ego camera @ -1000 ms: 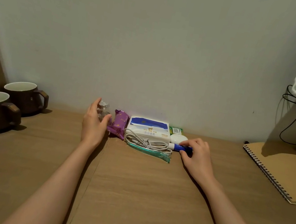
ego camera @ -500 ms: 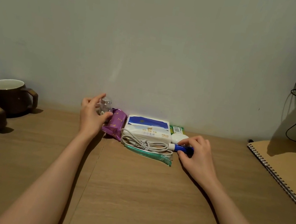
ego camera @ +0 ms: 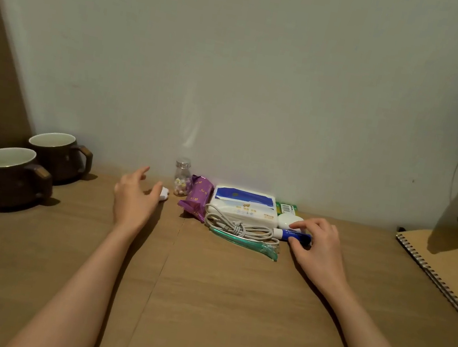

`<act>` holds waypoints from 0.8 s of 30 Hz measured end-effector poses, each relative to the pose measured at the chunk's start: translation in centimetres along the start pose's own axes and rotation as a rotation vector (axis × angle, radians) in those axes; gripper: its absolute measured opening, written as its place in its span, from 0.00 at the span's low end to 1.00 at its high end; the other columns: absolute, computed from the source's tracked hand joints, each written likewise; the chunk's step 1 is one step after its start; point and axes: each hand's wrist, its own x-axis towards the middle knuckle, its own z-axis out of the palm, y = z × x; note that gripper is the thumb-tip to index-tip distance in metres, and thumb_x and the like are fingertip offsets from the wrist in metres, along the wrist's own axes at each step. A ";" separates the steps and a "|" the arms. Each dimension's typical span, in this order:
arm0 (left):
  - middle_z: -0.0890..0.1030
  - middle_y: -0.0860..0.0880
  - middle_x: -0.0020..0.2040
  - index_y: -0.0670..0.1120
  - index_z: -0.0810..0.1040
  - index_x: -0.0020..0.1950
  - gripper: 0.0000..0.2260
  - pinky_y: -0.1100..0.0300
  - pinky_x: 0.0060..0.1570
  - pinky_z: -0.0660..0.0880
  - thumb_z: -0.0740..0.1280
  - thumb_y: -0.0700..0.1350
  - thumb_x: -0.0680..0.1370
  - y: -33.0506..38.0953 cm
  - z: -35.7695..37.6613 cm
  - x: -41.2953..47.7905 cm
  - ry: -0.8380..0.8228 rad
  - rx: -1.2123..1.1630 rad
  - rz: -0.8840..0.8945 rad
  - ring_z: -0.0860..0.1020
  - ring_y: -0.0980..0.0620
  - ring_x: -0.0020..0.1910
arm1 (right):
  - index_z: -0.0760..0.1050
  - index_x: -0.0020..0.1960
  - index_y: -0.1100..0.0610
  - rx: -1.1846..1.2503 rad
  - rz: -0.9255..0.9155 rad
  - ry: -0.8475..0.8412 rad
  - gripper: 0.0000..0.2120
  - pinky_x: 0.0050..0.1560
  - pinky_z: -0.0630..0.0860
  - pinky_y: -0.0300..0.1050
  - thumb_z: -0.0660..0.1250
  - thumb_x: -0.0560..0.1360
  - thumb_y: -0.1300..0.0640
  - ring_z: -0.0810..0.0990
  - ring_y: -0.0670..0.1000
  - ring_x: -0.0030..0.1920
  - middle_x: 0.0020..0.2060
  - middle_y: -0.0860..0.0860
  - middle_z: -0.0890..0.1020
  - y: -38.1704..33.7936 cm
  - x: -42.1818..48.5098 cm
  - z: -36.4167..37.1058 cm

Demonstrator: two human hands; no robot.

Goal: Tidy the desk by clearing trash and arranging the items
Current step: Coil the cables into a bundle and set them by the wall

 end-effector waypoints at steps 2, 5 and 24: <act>0.77 0.43 0.61 0.51 0.72 0.68 0.26 0.49 0.60 0.70 0.68 0.58 0.72 -0.9 0.0 -0.1 -0.131 0.073 -0.042 0.73 0.42 0.62 | 0.80 0.50 0.51 0.007 -0.006 0.020 0.09 0.44 0.67 0.43 0.72 0.71 0.59 0.69 0.48 0.49 0.47 0.48 0.76 0.0 0.0 0.0; 0.77 0.45 0.63 0.53 0.73 0.67 0.23 0.47 0.61 0.70 0.68 0.55 0.73 -0.6 0.2 -0.5 -0.196 0.135 0.023 0.72 0.42 0.63 | 0.80 0.50 0.51 0.014 -0.007 0.030 0.09 0.44 0.68 0.43 0.72 0.71 0.59 0.69 0.47 0.50 0.48 0.47 0.76 0.0 -0.1 0.0; 0.82 0.45 0.57 0.46 0.80 0.60 0.13 0.61 0.48 0.70 0.69 0.39 0.75 2.4 0.3 -3.3 -0.296 0.034 0.191 0.80 0.46 0.54 | 0.83 0.53 0.53 0.024 0.016 -0.001 0.08 0.50 0.64 0.38 0.70 0.74 0.59 0.68 0.45 0.51 0.51 0.49 0.79 0.3 0.0 0.2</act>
